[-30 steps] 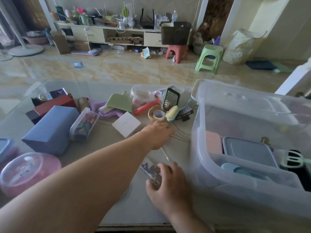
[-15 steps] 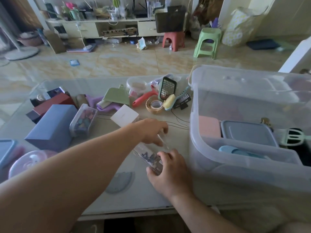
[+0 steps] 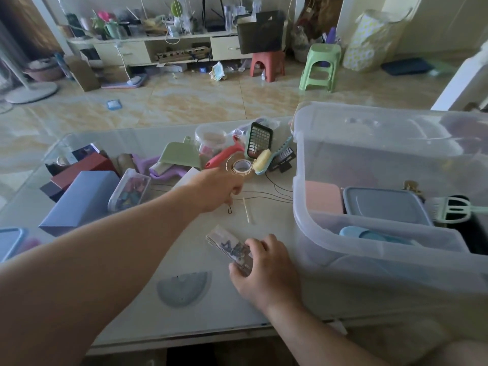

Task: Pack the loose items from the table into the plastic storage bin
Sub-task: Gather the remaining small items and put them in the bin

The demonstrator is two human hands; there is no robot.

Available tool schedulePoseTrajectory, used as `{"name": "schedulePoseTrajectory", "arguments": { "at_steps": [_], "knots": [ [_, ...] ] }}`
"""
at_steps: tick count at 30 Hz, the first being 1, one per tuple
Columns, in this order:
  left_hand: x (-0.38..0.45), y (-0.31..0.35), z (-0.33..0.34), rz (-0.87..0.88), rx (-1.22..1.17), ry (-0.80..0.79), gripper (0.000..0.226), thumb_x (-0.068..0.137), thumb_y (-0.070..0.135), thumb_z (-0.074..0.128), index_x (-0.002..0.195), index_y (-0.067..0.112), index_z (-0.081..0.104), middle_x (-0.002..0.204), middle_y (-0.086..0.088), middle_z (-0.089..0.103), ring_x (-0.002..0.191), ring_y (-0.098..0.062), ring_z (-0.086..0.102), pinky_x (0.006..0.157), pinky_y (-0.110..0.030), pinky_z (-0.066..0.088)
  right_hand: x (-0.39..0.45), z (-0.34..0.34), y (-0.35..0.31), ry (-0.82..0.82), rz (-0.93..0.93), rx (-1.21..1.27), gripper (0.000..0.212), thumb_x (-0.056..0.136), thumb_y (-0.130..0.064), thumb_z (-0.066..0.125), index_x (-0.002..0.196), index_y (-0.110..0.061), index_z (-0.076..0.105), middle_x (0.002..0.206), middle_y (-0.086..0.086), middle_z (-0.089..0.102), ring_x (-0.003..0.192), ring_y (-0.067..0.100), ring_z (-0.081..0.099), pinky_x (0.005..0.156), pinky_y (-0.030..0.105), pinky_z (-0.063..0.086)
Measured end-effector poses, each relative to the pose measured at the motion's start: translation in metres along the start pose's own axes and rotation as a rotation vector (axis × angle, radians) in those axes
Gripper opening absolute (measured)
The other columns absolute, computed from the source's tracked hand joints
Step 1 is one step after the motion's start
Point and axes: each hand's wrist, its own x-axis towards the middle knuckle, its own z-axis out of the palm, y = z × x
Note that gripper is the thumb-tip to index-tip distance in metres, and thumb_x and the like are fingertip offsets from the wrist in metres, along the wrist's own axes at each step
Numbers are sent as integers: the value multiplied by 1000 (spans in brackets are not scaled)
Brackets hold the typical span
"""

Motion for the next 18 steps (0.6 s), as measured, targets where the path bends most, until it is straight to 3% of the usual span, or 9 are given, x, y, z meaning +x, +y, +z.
{"name": "schedulePoseTrajectory", "arguments": {
  "at_steps": [3, 4, 6, 8, 11, 14, 18],
  "knots": [
    [-4, -7, 1, 54, 182, -94, 39, 87, 37, 61, 125, 45, 63, 92, 7, 73, 92, -17, 67, 63, -24, 39, 0, 0, 1, 4, -3, 9, 46, 73, -62, 61, 101, -27, 67, 95, -2, 54, 86, 26, 56, 66, 39, 53],
    [-5, -4, 3, 75, 264, -83, 45, 93, 32, 62, 134, 47, 58, 91, 8, 73, 91, -18, 65, 65, -25, 43, 0, 1, 1, 7, -2, 9, 45, 72, -62, 61, 100, -27, 67, 95, -2, 54, 86, 26, 56, 65, 38, 53],
    [-2, 2, 9, 102, 329, -54, 50, 99, 28, 57, 141, 54, 50, 99, 8, 73, 104, -22, 65, 84, -30, 50, -1, 1, 1, 10, -3, 7, 44, 72, -61, 61, 98, -27, 66, 94, -2, 53, 85, 26, 56, 63, 39, 52],
    [2, 1, 10, 115, 356, -71, 49, 100, 30, 52, 139, 59, 48, 111, 11, 72, 119, -22, 61, 99, -34, 47, 0, 1, 1, -7, -5, 1, 44, 73, -62, 60, 98, -27, 65, 95, -2, 53, 87, 27, 55, 65, 40, 52],
    [8, 2, 9, 131, 421, -91, 32, 98, 31, 56, 123, 52, 59, 102, 12, 68, 114, -22, 62, 109, -44, 39, 0, 1, 1, -20, -6, 8, 44, 74, -62, 58, 98, -27, 64, 96, -2, 53, 87, 26, 54, 67, 40, 52],
    [11, 5, 8, 161, 510, -133, 22, 94, 26, 62, 107, 41, 70, 93, 10, 60, 113, -23, 62, 111, -45, 36, 1, 0, 0, -6, -5, 13, 43, 73, -61, 59, 97, -26, 64, 94, -2, 53, 86, 26, 54, 65, 40, 52],
    [10, 0, 11, 187, 522, -109, 21, 97, 28, 61, 112, 39, 71, 111, 7, 63, 116, -25, 57, 107, -44, 39, -1, 1, 1, -5, -9, 16, 42, 74, -61, 60, 97, -26, 64, 93, -1, 53, 85, 27, 54, 64, 41, 53]
  ]
}}
